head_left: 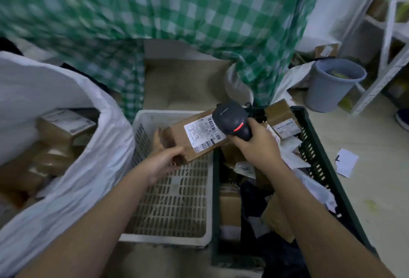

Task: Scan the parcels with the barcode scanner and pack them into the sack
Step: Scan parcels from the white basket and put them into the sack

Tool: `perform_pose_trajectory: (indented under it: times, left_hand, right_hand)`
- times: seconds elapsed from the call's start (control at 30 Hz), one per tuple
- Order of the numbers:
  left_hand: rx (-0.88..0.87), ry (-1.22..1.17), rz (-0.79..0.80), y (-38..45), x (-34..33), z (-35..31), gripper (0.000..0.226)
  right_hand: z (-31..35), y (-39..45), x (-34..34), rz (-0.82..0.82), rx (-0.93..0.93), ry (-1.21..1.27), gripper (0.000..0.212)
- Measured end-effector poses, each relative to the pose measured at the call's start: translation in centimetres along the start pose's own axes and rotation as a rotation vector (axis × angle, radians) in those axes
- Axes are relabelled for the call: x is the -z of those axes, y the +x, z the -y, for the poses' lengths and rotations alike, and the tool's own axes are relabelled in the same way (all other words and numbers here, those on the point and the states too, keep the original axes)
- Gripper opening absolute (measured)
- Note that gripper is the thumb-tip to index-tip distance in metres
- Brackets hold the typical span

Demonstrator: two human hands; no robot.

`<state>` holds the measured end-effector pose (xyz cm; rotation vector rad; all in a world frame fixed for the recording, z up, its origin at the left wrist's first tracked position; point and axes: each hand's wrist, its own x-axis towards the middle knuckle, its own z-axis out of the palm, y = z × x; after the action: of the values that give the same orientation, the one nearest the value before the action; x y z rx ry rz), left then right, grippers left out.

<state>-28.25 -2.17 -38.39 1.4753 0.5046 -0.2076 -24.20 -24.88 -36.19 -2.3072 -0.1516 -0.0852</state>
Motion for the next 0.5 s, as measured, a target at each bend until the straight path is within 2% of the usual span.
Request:
perform_pose_trajectory:
  times: [0.13,0.23,0.33,0.4,0.5]
  left_hand:
    - [-0.022,-0.026,-0.009,-4.0,4.2,1.2,0.079]
    - [0.027,-0.078,0.03,-6.2,5.8,2.4,0.075]
    - [0.098,-0.134,0.09,-7.3,6.1,4.1,0.081]
    - [0.114,-0.131,0.121,-7.8,5.9,5.1,0.081]
    - [0.128,-0.126,0.132,-7.9,5.8,5.8,0.065]
  right_hand:
    - [3.3,-2.1,-3.1,0.025,-0.006,0.104,0.028]
    - [4.7,-3.6,-4.3,-0.002,-0.03,0.093,0.034]
    - [4.4,-4.8,-4.9,0.004,-0.099,0.061,0.036]
    - [3.6,-5.4,-5.1,0.017,-0.159,0.124,0.036]
    - [2.7,-6.0,-5.2,-0.022,-0.2,0.222,0.041]
